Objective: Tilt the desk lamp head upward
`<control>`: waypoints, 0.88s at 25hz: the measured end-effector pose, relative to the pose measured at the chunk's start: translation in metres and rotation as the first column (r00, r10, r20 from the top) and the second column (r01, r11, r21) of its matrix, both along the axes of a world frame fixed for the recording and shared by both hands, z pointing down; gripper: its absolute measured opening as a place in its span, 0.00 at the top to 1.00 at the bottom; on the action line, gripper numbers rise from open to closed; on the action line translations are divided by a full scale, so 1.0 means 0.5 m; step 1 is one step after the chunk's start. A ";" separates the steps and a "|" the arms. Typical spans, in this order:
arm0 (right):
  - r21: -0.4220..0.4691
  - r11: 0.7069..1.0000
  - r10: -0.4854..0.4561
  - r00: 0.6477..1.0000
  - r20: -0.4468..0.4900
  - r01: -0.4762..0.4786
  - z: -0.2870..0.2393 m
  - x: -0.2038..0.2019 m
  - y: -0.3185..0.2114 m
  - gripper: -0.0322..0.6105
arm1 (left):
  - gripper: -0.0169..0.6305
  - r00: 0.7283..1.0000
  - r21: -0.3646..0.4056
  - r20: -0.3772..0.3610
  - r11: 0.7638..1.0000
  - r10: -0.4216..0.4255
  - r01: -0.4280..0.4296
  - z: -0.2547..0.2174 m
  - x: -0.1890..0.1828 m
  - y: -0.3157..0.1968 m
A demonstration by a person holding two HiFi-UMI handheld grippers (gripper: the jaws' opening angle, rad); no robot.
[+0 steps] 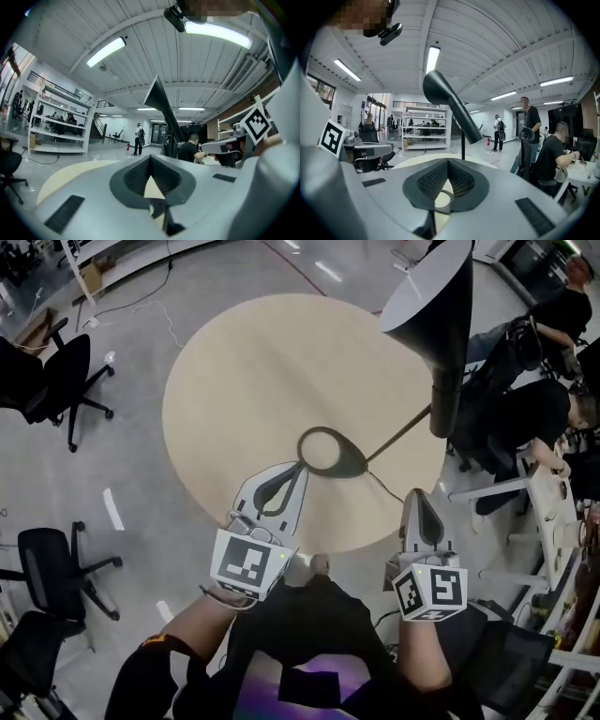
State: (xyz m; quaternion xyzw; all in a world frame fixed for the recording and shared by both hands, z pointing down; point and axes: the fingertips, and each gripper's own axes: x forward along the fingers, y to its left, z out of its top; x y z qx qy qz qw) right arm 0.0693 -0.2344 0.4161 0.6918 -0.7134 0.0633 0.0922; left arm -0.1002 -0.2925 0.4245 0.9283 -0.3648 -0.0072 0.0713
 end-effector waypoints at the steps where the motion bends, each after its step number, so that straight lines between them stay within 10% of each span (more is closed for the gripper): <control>1: -0.007 1.000 -0.004 1.000 0.002 0.004 0.012 -0.010 0.010 0.94 | 0.90 1.000 -0.001 0.011 1.000 -0.003 0.003 0.012 0.000 0.010; 22: -0.006 0.966 -0.257 0.966 0.030 0.257 0.094 0.038 0.443 0.94 | 0.90 0.982 -0.004 0.099 0.987 -0.160 0.161 0.054 0.170 0.515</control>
